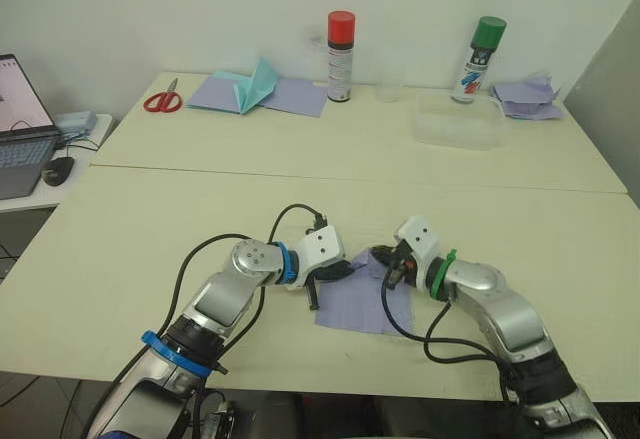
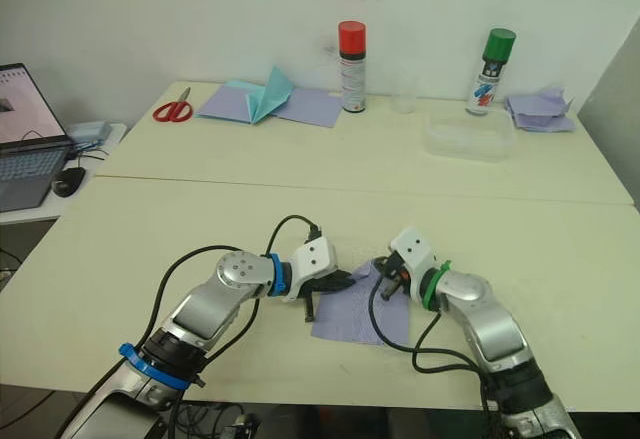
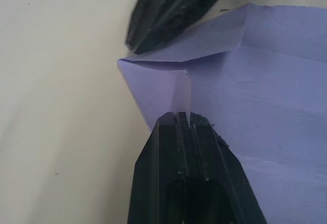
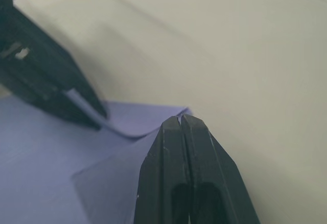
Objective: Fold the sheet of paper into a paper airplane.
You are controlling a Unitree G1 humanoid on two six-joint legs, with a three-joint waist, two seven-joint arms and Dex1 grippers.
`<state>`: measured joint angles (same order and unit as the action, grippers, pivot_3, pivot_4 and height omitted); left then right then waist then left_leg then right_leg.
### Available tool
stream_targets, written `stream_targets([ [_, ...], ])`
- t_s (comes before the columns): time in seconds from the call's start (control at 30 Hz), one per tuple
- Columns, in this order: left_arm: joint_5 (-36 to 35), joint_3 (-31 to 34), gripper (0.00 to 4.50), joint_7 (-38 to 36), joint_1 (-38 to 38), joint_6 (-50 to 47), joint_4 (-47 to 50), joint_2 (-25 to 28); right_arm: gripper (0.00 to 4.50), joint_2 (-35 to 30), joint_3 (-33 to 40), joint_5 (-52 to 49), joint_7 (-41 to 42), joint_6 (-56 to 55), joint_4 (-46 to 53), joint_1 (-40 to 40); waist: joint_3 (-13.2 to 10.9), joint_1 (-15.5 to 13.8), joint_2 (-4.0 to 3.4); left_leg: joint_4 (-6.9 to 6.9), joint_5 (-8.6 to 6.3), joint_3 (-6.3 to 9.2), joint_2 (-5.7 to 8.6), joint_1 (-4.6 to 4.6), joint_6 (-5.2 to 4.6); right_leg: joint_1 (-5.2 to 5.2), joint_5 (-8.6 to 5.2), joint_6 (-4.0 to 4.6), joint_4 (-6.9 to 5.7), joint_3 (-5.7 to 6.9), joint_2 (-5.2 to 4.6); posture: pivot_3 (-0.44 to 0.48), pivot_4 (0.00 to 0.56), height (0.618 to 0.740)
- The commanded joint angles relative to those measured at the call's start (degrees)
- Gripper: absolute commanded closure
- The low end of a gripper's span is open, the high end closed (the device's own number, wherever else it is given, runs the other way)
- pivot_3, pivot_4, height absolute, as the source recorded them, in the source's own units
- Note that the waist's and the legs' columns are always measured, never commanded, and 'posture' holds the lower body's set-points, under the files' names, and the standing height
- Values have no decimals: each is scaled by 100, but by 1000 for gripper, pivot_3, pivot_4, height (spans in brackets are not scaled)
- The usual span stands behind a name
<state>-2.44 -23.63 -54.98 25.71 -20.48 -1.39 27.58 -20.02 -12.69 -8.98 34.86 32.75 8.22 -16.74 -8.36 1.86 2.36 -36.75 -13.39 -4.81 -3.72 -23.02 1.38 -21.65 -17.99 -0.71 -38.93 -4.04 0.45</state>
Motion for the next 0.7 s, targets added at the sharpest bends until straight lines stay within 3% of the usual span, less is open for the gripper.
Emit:
stream_targets([
  [0.03,246,-175,4477,21,-48,-7,-322,1,4500,28,-16,-11,128,-189,-212,-269,-1,-1,-1,0,0,0,0,0,0,0,0,0,0,0,0,0,150,740],
  [0.7,402,-203,4477,76,-66,237,-337,105,4500,29,-543,417,377,-187,-904,-368,2,-2,-2,-1,0,0,-1,10,0,10,0,0,-1,1,-2,0,150,740],
])
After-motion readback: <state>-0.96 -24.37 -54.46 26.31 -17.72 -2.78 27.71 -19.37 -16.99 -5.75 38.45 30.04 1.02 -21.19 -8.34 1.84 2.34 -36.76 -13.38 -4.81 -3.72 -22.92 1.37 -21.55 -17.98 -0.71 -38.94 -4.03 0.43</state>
